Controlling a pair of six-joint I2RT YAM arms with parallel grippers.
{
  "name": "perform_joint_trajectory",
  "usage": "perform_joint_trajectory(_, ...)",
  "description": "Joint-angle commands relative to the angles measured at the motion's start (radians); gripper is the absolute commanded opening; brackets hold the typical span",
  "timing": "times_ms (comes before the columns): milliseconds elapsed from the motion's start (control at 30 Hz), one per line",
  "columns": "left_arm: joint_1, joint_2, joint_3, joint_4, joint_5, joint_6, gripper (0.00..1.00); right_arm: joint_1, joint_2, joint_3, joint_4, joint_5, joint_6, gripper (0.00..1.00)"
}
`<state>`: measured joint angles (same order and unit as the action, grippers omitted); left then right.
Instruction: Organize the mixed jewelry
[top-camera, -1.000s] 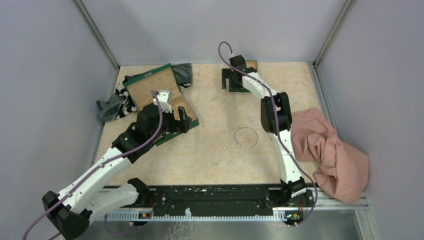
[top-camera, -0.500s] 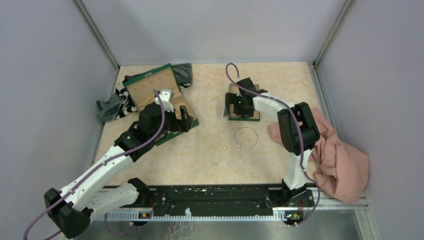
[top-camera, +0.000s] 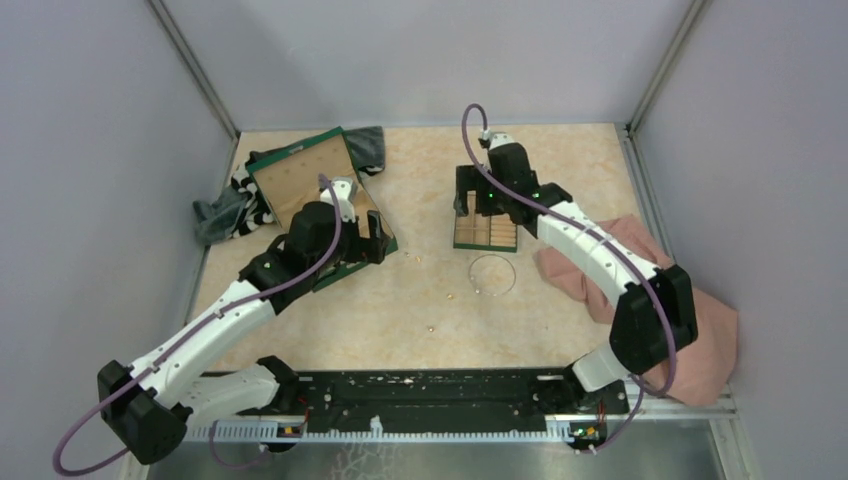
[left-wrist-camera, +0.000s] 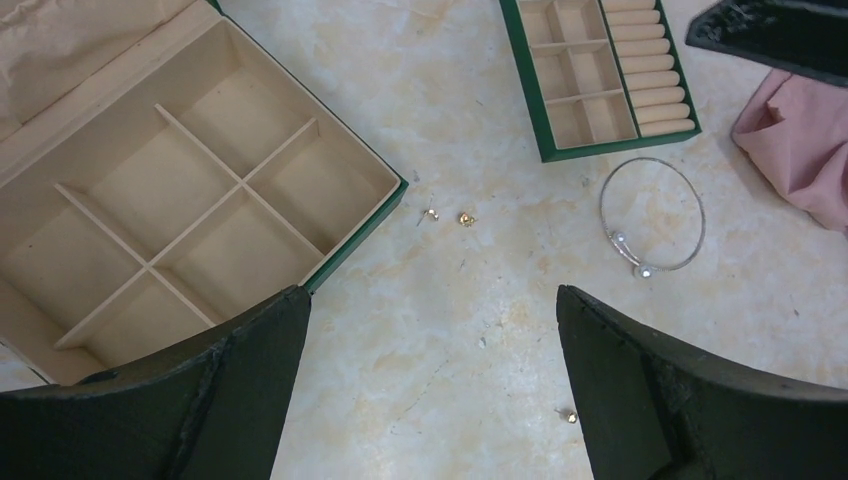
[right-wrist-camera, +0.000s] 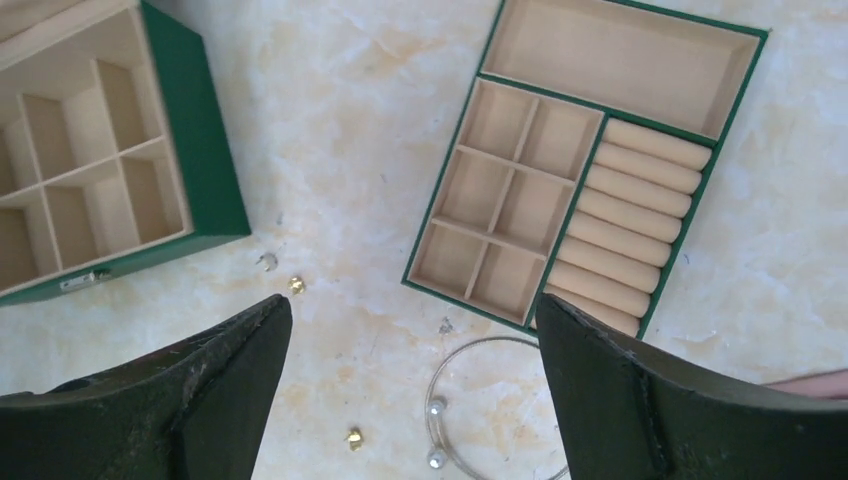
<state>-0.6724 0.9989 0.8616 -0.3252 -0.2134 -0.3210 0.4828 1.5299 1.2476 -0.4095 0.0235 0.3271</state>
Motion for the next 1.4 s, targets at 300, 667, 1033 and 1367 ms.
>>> perform_joint_trajectory(300,0.057,0.062,0.113,-0.136,-0.055,-0.036,0.99,0.206,-0.179,-0.32,-0.008,0.058,0.098,0.62)
perform_joint_trajectory(667,0.095,0.033,0.062,-0.07,-0.059,-0.093,0.99,0.383,-0.035,-0.315,0.042,0.104,0.1,0.56)
perform_joint_trajectory(1033,0.096,0.016,0.039,-0.064,-0.061,-0.121,0.99,0.415,0.098,-0.289,0.045,0.154,0.064,0.5)
perform_joint_trajectory(1367,0.095,0.021,0.034,-0.058,-0.063,-0.117,0.99,0.416,0.155,-0.264,0.053,0.141,0.053,0.32)
